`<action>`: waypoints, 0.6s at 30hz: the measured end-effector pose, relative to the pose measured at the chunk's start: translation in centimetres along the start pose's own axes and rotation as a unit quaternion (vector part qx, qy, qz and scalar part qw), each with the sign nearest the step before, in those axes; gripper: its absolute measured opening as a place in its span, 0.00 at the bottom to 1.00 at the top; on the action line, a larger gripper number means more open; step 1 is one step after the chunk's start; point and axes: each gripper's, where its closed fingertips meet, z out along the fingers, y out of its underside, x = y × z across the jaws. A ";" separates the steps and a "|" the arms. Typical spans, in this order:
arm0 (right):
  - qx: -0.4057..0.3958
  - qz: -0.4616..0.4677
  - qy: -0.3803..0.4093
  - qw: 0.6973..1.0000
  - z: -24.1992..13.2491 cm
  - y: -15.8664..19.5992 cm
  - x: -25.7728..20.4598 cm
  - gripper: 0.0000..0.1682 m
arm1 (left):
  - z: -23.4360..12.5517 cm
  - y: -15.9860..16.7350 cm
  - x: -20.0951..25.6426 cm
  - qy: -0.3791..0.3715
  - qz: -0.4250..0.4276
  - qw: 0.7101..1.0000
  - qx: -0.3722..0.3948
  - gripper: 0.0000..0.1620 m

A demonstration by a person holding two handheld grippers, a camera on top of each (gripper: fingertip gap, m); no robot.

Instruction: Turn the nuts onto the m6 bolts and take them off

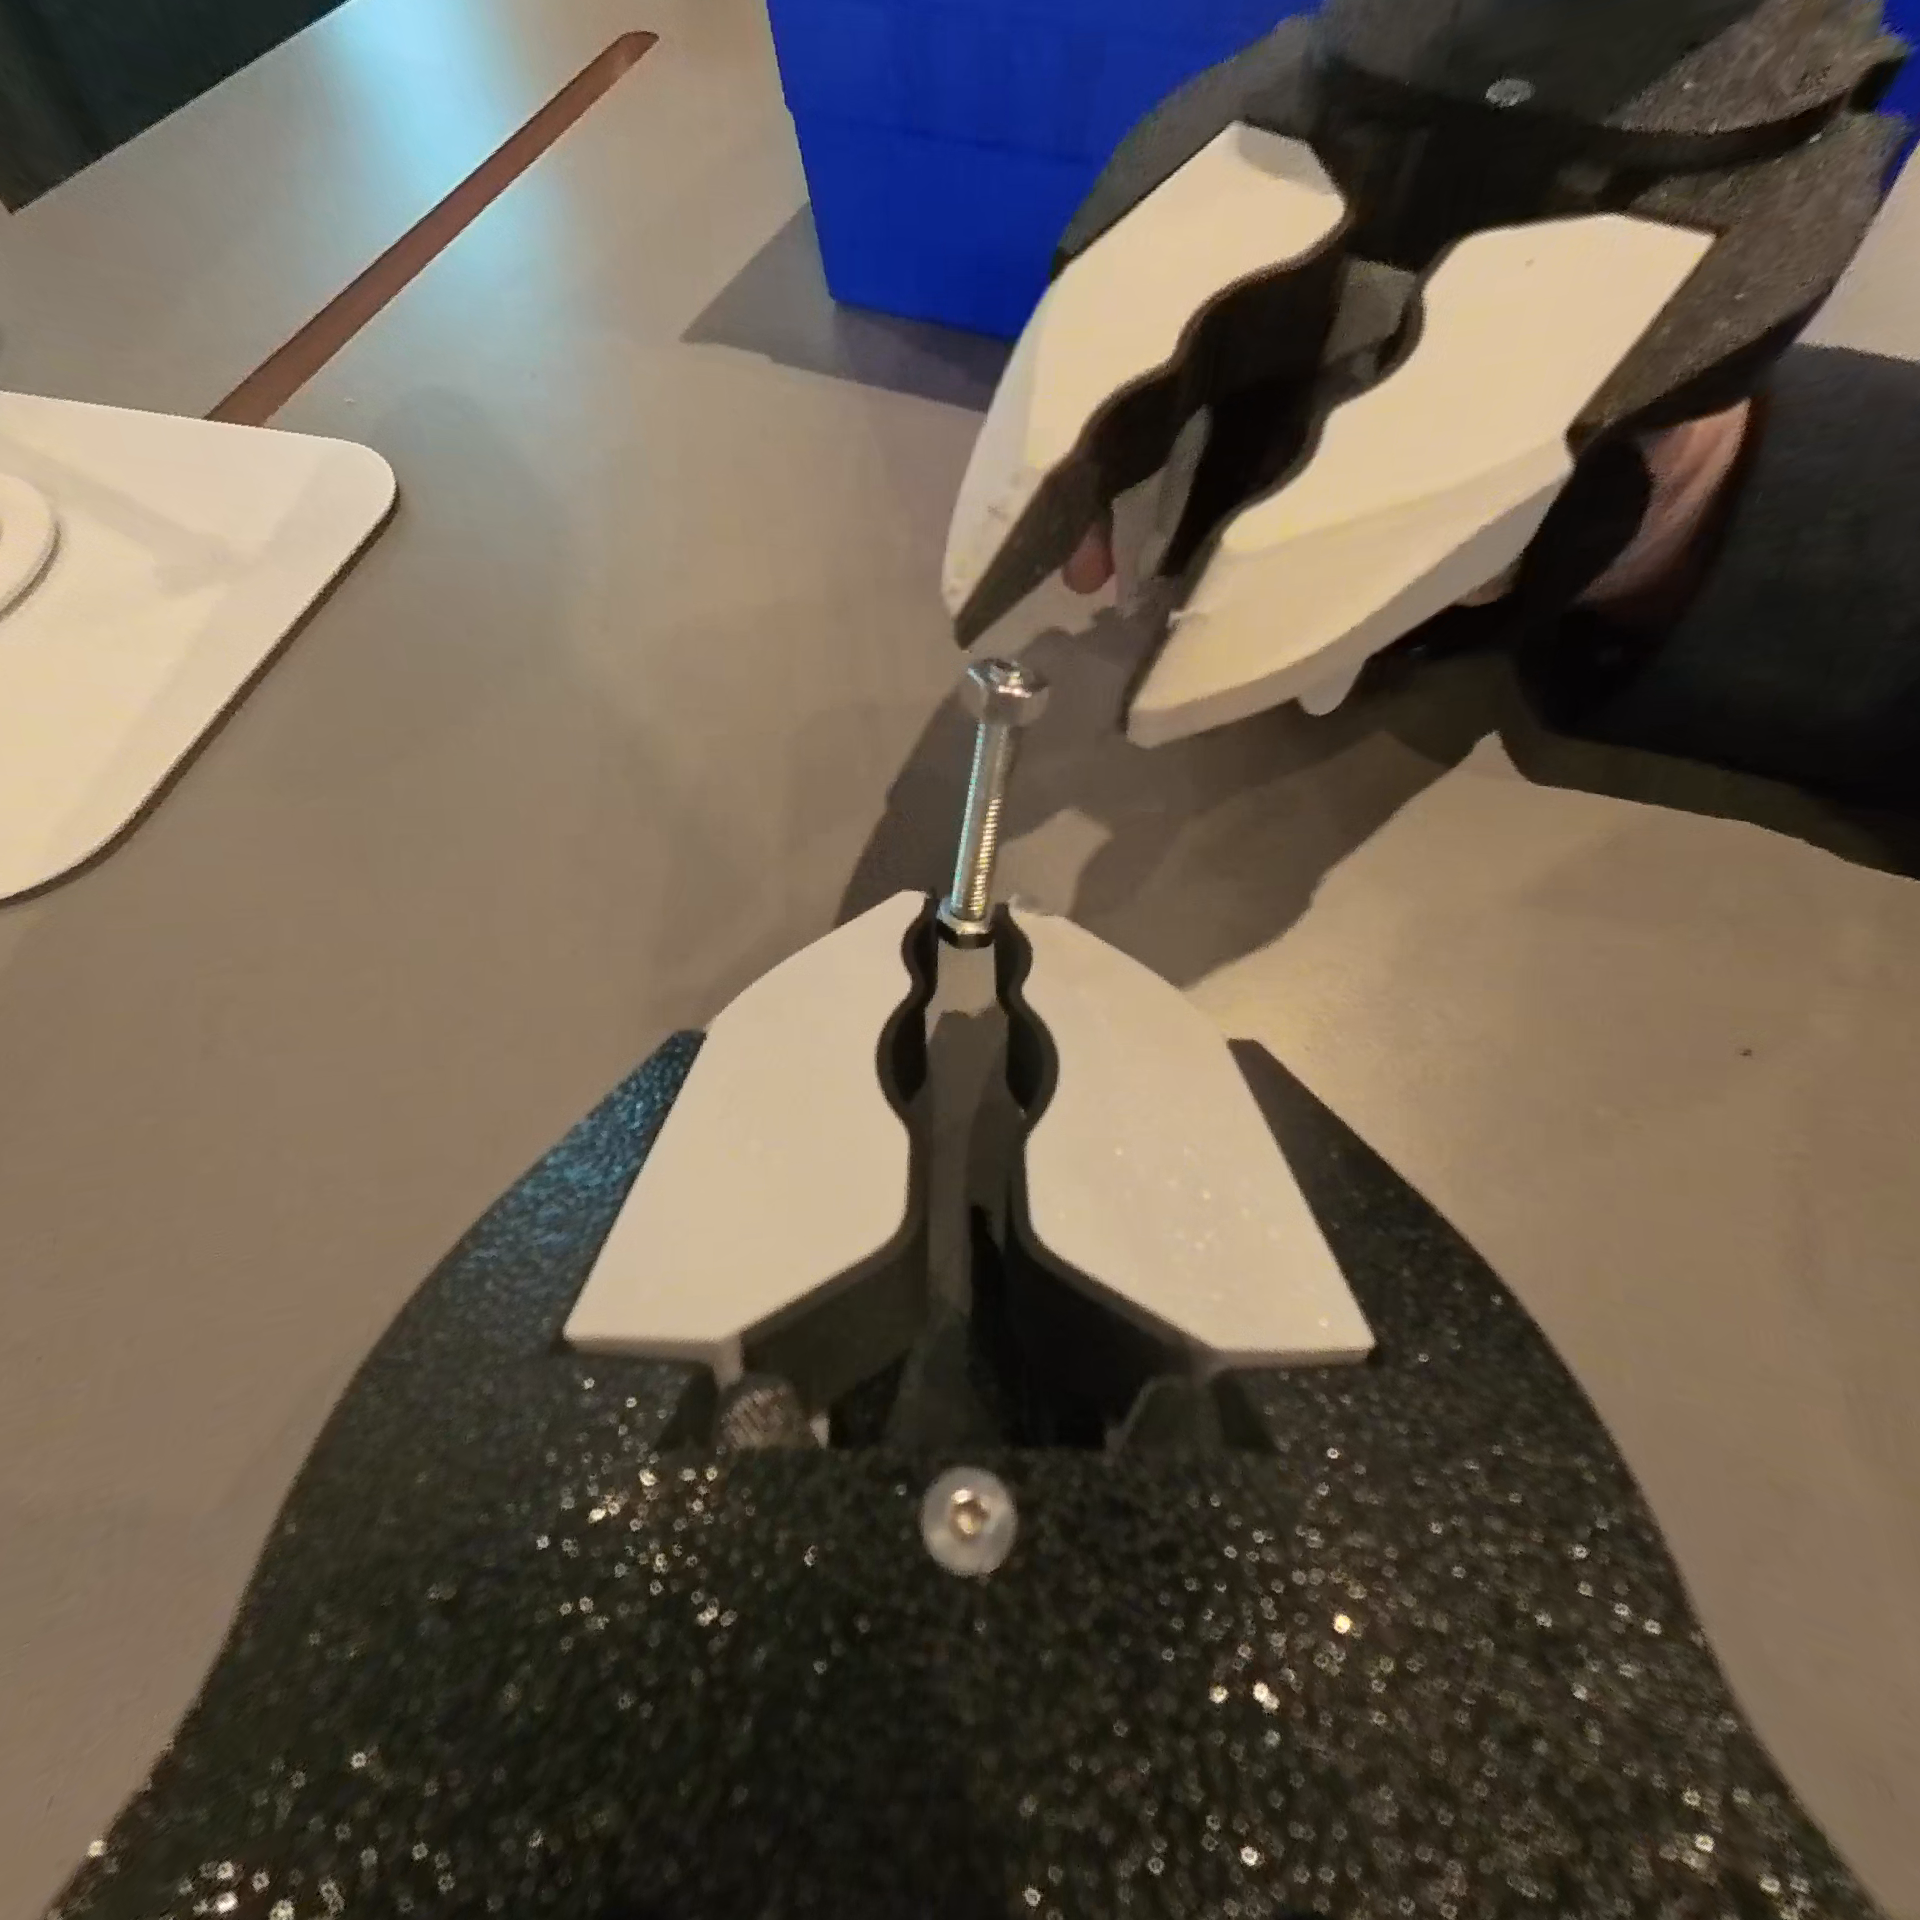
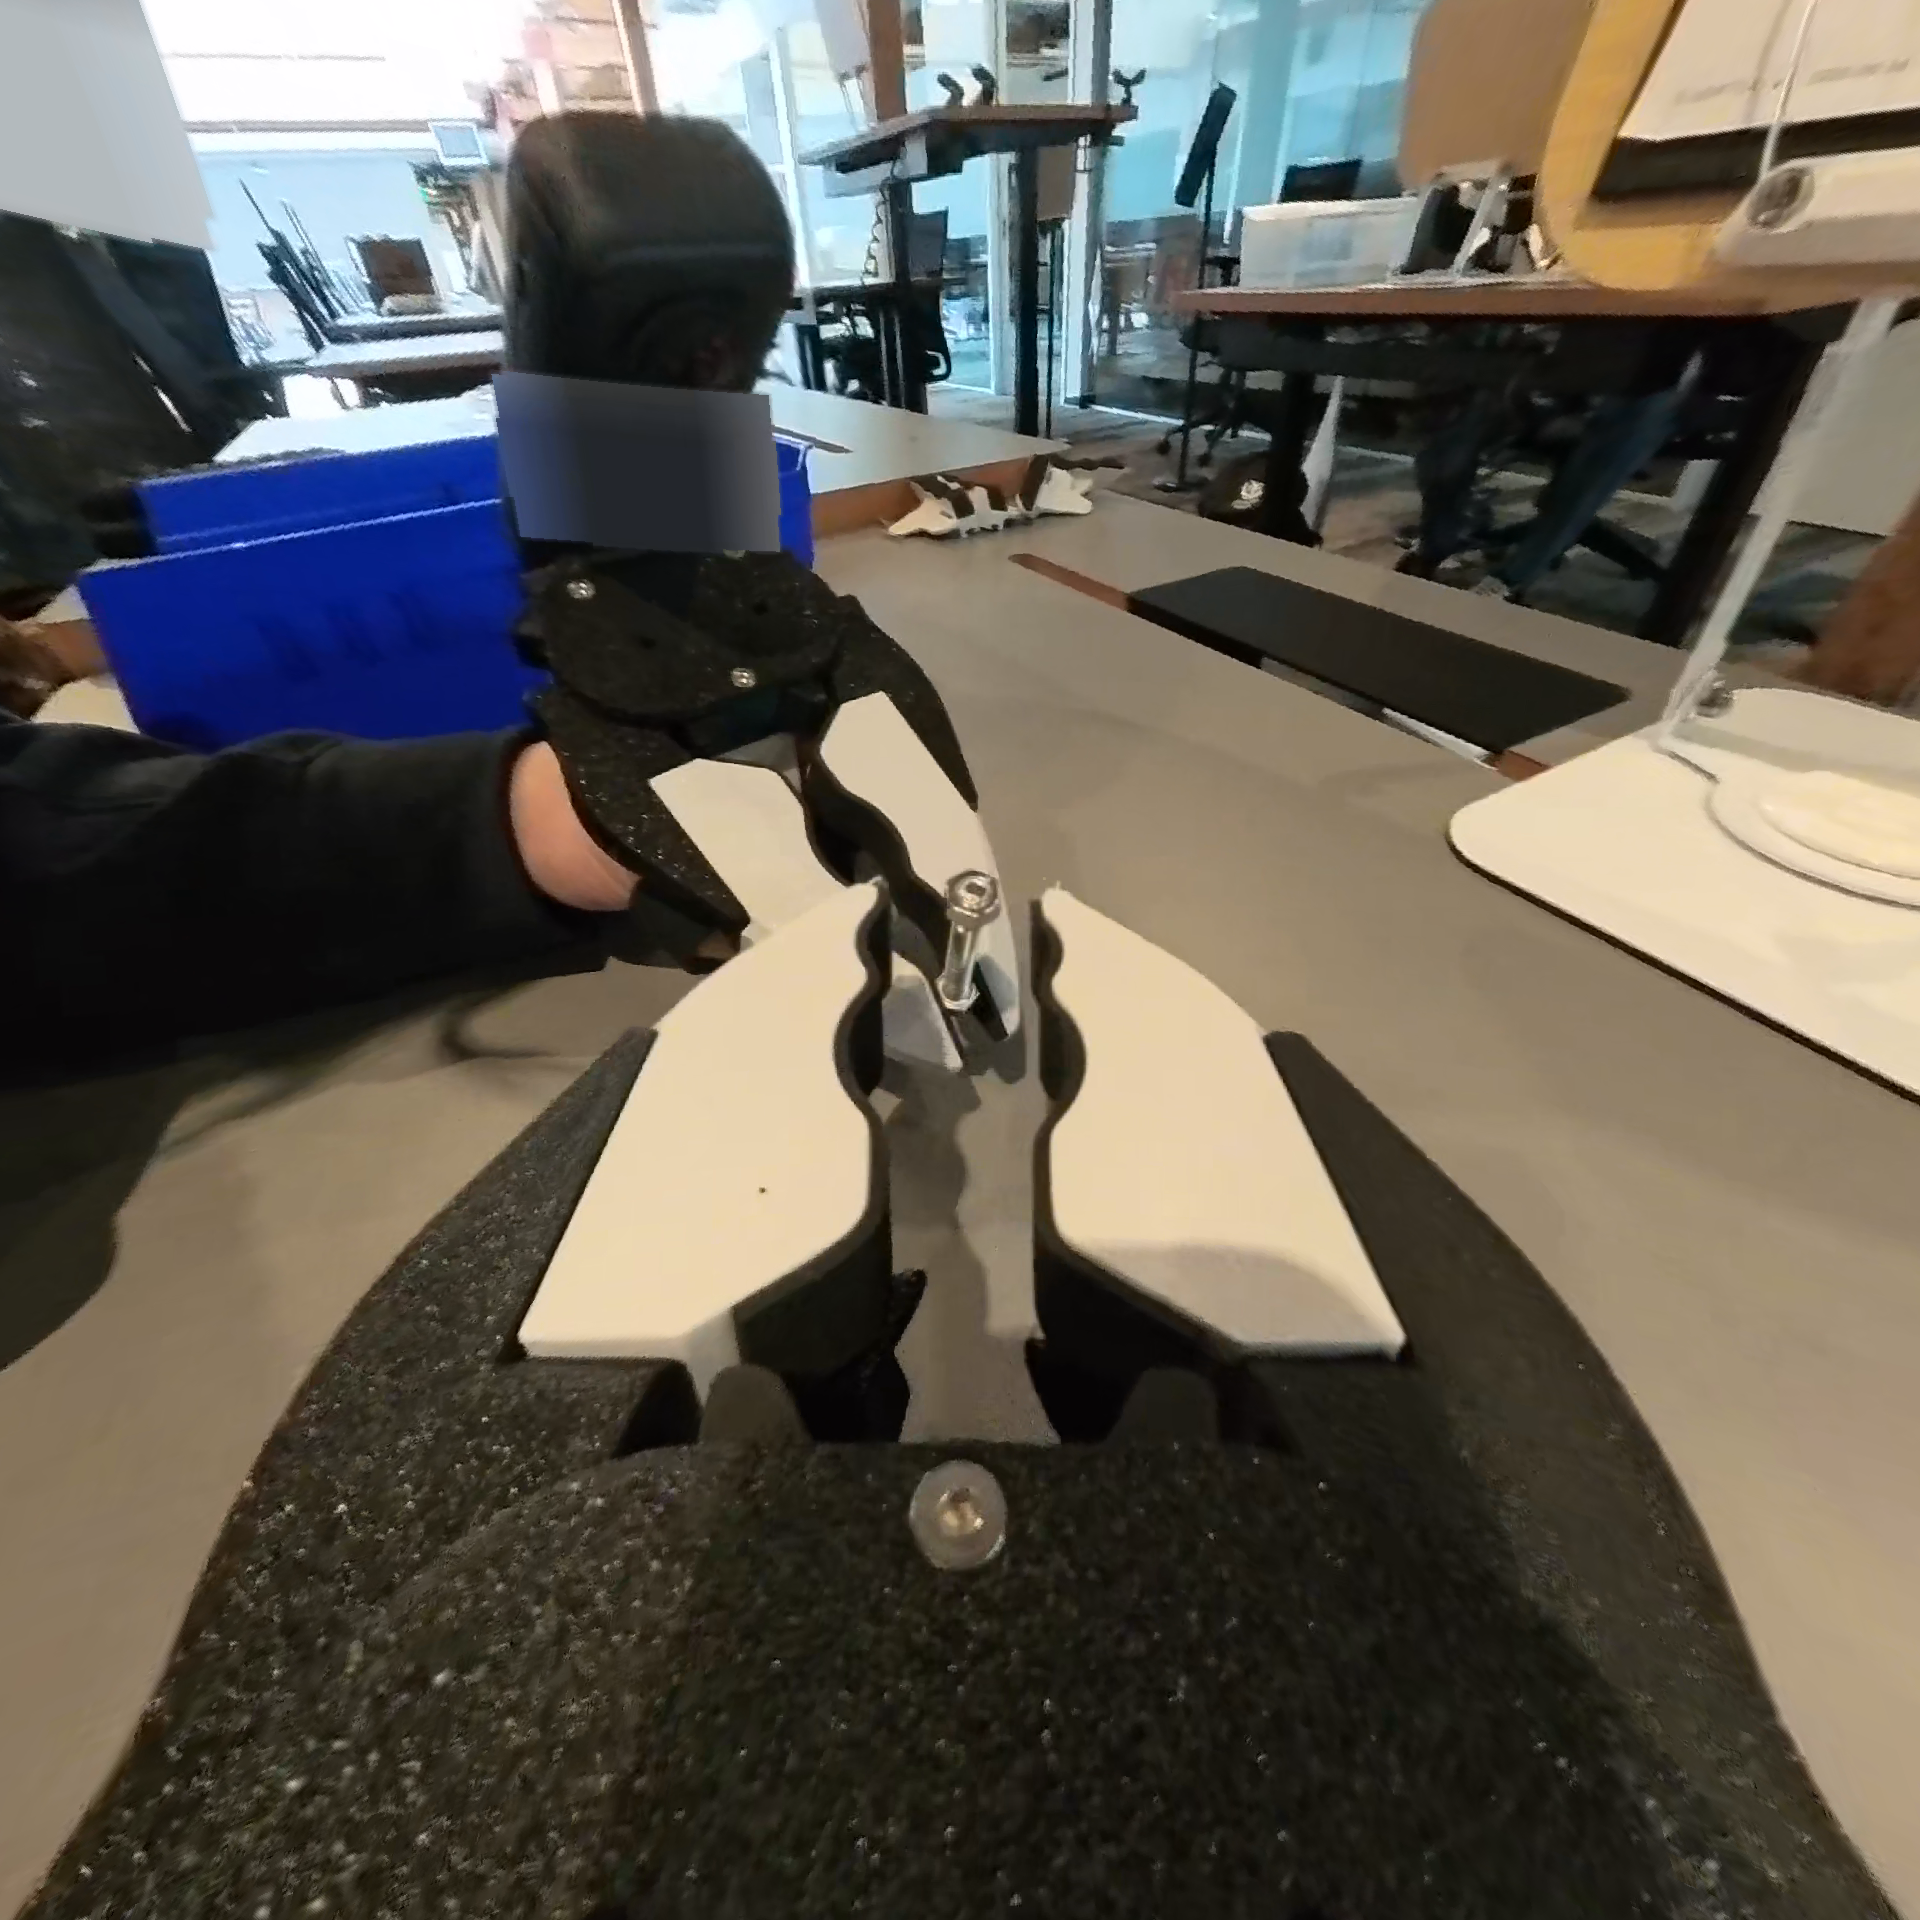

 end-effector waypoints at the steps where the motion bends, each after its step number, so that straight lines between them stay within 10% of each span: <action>1: -0.001 -0.004 0.001 1.000 0.0 0.0 0.0 0.15 | 0.0 0.0 0.0 0.000 0.000 1.000 0.000 0.06; 18: 0.002 0.001 -0.041 0.999 -0.2 0.0 -1.1 0.05 | -0.1 -0.1 0.0 -0.001 -0.002 1.000 0.005 0.06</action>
